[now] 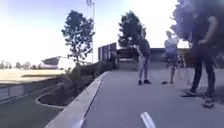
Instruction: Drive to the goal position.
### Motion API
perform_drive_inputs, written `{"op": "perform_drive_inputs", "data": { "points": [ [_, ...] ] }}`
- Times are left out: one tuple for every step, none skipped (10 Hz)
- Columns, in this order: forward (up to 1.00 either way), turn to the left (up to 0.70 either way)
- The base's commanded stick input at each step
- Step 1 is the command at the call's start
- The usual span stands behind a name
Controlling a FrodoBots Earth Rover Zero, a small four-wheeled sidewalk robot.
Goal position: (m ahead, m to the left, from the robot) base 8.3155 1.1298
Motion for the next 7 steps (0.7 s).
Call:
{"op": "perform_drive_inputs", "data": {
  "points": [
    [0.98,0.00],
    [0.98,0.00],
    [0.98,0.00],
    [0.98,0.00],
    [0.98,0.00],
    [0.98,0.00],
    [0.98,0.00]
  ]
}}
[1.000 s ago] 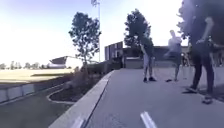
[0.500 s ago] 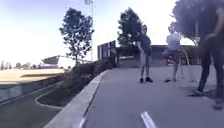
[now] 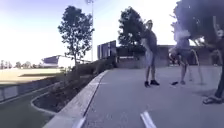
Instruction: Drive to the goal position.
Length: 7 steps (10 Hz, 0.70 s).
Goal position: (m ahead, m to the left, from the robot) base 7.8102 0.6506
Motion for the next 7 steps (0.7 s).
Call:
{"op": "perform_drive_inputs", "data": {
  "points": [
    [0.98,0.00],
    [0.98,0.00],
    [0.98,0.00],
    [0.98,0.00],
    [0.98,0.00],
    [0.98,0.00],
    [0.98,0.00]
  ]
}}
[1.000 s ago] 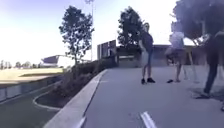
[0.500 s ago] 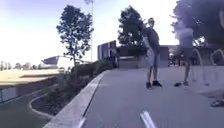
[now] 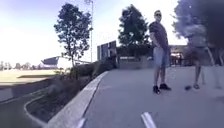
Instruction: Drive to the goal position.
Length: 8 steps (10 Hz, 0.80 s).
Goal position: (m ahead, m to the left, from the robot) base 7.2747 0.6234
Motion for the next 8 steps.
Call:
{"op": "perform_drive_inputs", "data": {
  "points": [
    [0.98,0.00],
    [0.98,0.00],
    [0.98,0.00],
    [0.98,0.00],
    [0.98,0.00],
    [0.98,0.00],
    [0.98,0.00],
    [0.98,0.00]
  ]
}}
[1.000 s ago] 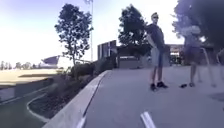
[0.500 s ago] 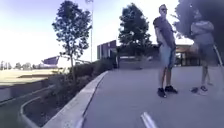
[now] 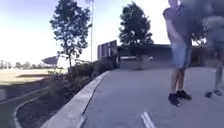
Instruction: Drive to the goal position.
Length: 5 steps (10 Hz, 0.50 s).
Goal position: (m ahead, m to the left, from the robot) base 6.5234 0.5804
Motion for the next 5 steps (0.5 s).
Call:
{"op": "perform_drive_inputs", "data": {
  "points": [
    [0.98,0.00],
    [0.98,0.00],
    [0.98,0.00],
    [0.98,0.00],
    [0.98,0.00]
  ]
}}
